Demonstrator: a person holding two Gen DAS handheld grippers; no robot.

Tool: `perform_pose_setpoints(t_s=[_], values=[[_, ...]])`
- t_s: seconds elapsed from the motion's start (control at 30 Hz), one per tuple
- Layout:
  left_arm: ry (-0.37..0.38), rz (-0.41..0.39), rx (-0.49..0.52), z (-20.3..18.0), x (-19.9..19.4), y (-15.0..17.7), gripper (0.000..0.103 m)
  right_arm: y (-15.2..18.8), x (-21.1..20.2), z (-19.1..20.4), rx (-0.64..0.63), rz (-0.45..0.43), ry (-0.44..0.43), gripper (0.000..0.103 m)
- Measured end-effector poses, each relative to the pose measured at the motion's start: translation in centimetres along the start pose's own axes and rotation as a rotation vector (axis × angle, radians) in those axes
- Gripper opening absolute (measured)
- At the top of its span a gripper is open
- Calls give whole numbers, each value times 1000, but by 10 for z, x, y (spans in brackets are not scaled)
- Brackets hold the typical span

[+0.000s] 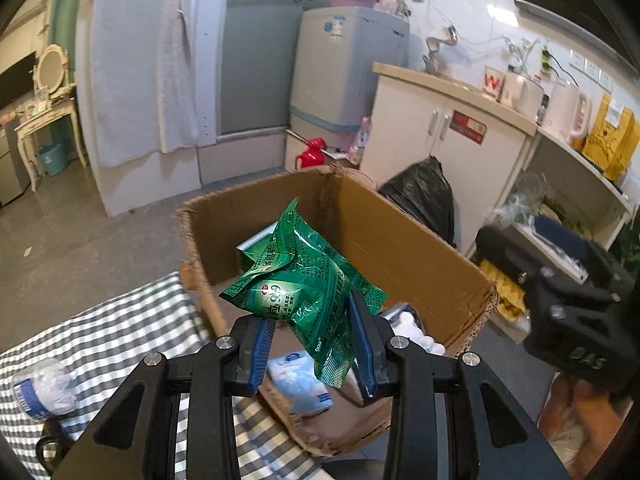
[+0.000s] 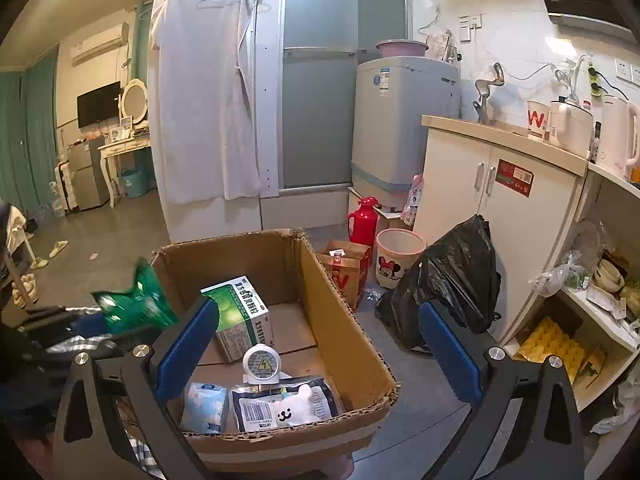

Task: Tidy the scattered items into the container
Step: 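Open both grippers to drop the wrapper and white tube into the box, then move both grippers back over the table toward the black cap and jar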

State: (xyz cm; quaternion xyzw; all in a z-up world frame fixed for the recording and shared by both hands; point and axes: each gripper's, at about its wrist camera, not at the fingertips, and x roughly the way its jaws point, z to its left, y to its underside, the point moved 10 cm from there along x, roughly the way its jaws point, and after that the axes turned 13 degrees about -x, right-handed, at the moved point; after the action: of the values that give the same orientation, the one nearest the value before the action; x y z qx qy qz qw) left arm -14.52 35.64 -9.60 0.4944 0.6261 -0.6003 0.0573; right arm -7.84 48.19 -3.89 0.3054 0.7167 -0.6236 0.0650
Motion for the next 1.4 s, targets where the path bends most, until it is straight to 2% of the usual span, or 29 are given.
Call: perform_pose_setpoints(t_s=[0.07, 0.1, 0.13, 0.2, 0.43, 0.67, 0.83, 0.97, 1.13, 1.27, 1.4], values=[[-3, 12, 14, -4, 5, 2, 37, 0, 0, 0, 10, 1, -10, 101], [-3, 15, 19, -6, 8, 2, 43, 1, 0, 0, 12, 2, -12, 101], [-3, 14, 21, -8, 9, 2, 56, 2, 0, -1, 12, 1, -13, 101], [-7, -5, 17, -7, 7, -1, 67, 1, -2, 1, 13, -6, -14, 101], [-29, -81, -23, 15, -22, -16, 68, -14, -16, 22, 17, -54, -62, 101], [-107, -140, -96, 67, -56, -30, 68, -33, -19, 71, -33, -87, -144, 101], [-167, -200, -127, 106, -87, -33, 85, -41, -21, 116, -87, -103, -209, 103], [-221, -232, -171, 141, -111, -29, 89, -40, -20, 152, -120, -98, -263, 103], [-300, -276, -199, 181, -143, -23, 101, -39, -19, 192, -160, -90, -321, 103], [-364, -298, -224, 210, -164, -14, 103, -38, -18, 221, -177, -74, -374, 103], [-414, -276, -249, 236, -173, 4, 103, -33, -14, 248, -189, -45, -418, 103]])
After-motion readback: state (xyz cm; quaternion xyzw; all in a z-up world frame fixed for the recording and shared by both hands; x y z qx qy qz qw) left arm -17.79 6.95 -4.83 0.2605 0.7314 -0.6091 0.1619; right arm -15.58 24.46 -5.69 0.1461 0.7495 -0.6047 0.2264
